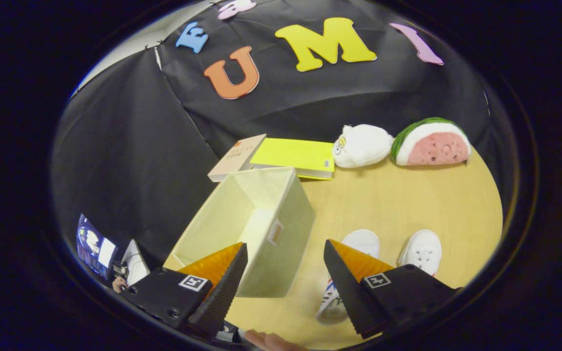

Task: Open the storage box then place both shoes into the box .Put the left shoe in first, then the right shoe, with the right side of both shoes facing outward in a uniform manner.

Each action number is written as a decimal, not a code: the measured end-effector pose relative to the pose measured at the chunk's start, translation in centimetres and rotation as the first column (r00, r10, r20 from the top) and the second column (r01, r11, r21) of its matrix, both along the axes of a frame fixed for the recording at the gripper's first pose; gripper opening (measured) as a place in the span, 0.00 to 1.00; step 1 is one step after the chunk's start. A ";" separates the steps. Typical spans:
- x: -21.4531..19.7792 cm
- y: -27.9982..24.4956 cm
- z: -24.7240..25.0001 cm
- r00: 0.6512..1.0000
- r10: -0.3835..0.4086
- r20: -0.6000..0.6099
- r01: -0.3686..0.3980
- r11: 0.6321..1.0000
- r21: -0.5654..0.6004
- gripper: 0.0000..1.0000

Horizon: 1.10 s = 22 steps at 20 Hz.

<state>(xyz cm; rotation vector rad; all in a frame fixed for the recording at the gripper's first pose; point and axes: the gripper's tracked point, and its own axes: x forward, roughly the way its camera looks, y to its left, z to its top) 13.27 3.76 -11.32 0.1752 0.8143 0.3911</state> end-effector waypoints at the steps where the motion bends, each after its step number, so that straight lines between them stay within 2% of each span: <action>1: -0.2 -0.3 -0.7 1.000 -0.012 -0.014 0.012 1.000 -0.011 1.00; 5: -1.0 -3.4 -4.8 0.993 -0.075 -0.096 0.066 0.994 -0.089 1.00; 8: -1.6 -4.8 -7.5 0.986 -0.097 -0.133 0.079 0.988 -0.134 1.00; 11: -2.1 -6.5 -10.0 0.969 -0.151 -0.194 0.117 0.978 -0.175 1.00; 16: -3.0 -8.1 -13.6 0.933 -0.189 -0.306 0.106 0.957 -0.269 1.00; 20: -2.7 -8.3 -14.1 0.920 -0.207 -0.333 0.113 0.953 -0.281 0.99; 22: -2.8 -8.1 -14.5 0.909 -0.199 -0.367 0.084 0.948 -0.306 0.97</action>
